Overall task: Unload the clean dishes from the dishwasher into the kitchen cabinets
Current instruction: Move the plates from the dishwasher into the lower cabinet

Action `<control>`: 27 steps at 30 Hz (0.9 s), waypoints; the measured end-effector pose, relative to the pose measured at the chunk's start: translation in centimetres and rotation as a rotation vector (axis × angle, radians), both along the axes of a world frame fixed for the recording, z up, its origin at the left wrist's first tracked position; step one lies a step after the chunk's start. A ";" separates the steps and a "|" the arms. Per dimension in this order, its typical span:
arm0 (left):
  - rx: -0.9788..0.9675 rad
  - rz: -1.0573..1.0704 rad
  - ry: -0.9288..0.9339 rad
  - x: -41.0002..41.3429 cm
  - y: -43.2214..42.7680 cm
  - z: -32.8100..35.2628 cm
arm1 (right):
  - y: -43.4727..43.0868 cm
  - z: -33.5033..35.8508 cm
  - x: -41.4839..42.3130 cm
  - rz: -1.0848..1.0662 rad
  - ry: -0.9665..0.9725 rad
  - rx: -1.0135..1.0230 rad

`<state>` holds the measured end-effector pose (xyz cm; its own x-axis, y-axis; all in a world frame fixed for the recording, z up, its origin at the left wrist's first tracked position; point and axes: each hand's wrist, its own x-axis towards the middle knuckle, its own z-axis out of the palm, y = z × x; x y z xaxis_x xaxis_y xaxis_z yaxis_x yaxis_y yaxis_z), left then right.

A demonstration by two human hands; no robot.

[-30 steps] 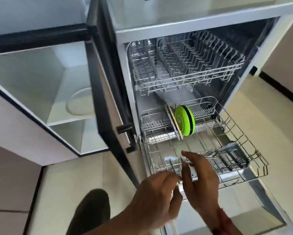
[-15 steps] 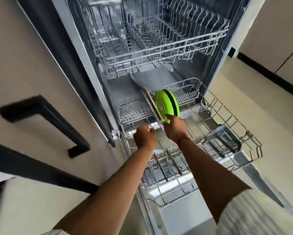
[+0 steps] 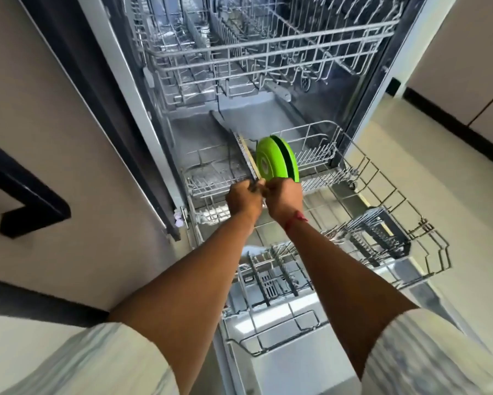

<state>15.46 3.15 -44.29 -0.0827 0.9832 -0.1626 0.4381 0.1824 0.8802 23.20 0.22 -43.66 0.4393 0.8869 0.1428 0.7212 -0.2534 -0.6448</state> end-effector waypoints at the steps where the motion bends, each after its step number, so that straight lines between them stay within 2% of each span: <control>1: 0.032 -0.009 -0.010 0.1 -0.2 0.3 | 0.0 0.2 0.1 -0.014 0.000 0.013; 4: 0.094 -0.014 -0.051 0.1 -0.7 0.7 | -0.7 0.9 -0.1 -0.039 -0.064 0.022; 7: 0.063 0.054 -0.040 0.6 -0.5 1.7 | -2.5 3.0 1.1 -0.150 -0.066 0.060; 11: 0.024 0.038 0.079 0.8 0.4 2.6 | -7.8 6.5 2.7 -0.211 0.079 0.251; 16: 0.026 0.089 0.136 0.2 -1.9 4.4 | -16.7 9.1 3.1 -0.182 -0.005 0.430; 22: 0.213 0.153 -0.039 -4.7 -12.2 7.7 | -27.0 7.3 0.8 -0.165 -0.233 0.523; 24: 0.155 0.140 -0.125 -7.9 -14.9 8.2 | -29.7 6.6 -1.6 -0.178 -0.307 0.560; 27: -0.144 0.024 -0.491 -13.3 -19.2 9.5 | -33.1 6.6 -5.7 -0.206 -0.380 0.605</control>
